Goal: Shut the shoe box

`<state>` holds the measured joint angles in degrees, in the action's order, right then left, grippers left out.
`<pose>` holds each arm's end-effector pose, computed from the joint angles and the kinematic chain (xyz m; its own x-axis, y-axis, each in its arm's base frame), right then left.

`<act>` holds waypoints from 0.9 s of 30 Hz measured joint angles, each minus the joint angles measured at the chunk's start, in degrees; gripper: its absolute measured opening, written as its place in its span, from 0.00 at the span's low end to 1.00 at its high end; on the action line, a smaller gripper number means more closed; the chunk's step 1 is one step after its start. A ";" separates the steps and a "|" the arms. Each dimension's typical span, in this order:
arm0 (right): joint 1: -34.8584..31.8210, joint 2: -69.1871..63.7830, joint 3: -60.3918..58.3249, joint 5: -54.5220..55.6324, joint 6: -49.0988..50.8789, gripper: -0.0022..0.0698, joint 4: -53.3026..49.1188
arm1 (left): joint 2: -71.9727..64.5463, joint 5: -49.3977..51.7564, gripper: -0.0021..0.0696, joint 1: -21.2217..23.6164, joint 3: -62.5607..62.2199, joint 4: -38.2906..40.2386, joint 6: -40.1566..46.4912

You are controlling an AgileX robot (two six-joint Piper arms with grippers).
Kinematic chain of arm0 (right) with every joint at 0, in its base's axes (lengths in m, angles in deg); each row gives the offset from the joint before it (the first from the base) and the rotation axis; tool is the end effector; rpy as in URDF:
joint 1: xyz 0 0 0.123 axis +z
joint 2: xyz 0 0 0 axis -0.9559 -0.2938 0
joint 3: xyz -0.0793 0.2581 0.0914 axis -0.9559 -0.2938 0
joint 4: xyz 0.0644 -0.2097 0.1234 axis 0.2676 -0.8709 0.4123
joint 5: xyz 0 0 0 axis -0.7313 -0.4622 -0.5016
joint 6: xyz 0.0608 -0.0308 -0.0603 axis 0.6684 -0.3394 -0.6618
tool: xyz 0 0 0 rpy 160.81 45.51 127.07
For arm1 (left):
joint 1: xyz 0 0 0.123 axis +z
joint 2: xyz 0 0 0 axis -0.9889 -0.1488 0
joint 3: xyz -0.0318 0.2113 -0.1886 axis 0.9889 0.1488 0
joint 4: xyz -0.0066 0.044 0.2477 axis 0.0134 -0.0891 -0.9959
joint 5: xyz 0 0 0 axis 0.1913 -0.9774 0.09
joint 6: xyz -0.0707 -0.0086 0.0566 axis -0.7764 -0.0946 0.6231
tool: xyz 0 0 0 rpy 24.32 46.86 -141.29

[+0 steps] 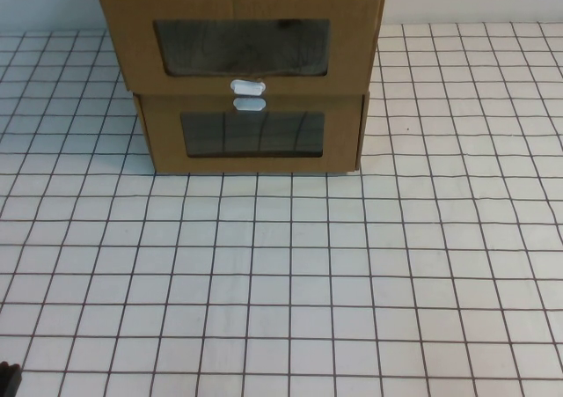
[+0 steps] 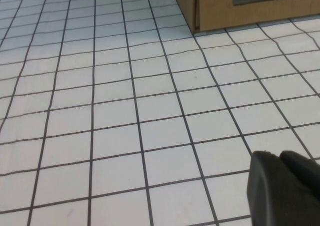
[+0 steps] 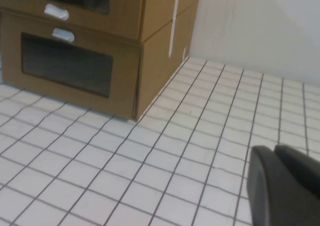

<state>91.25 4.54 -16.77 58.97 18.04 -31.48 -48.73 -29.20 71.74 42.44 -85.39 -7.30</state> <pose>0.0513 0.0180 0.2552 -0.0958 -0.1097 -0.9893 -0.3329 0.9402 -0.0720 0.0512 -0.0101 0.1700 -0.2913 0.1425 -0.9459 0.2091 0.9744 0.0824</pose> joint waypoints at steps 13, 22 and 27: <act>-9.36 6.93 -14.84 2.83 0.11 0.01 4.94 | 0.14 0.11 0.03 0.00 0.00 -0.69 0.00; -15.81 7.15 -14.84 -1.73 0.11 0.01 6.70 | 0.14 0.11 0.03 0.00 0.00 -0.82 0.00; -16.07 7.15 -14.84 -1.73 0.11 0.01 6.84 | 0.14 0.11 0.03 0.00 0.00 -0.82 0.00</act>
<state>75.18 11.68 -31.61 57.24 18.15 -24.65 -48.59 -29.09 71.74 42.44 -86.21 -7.30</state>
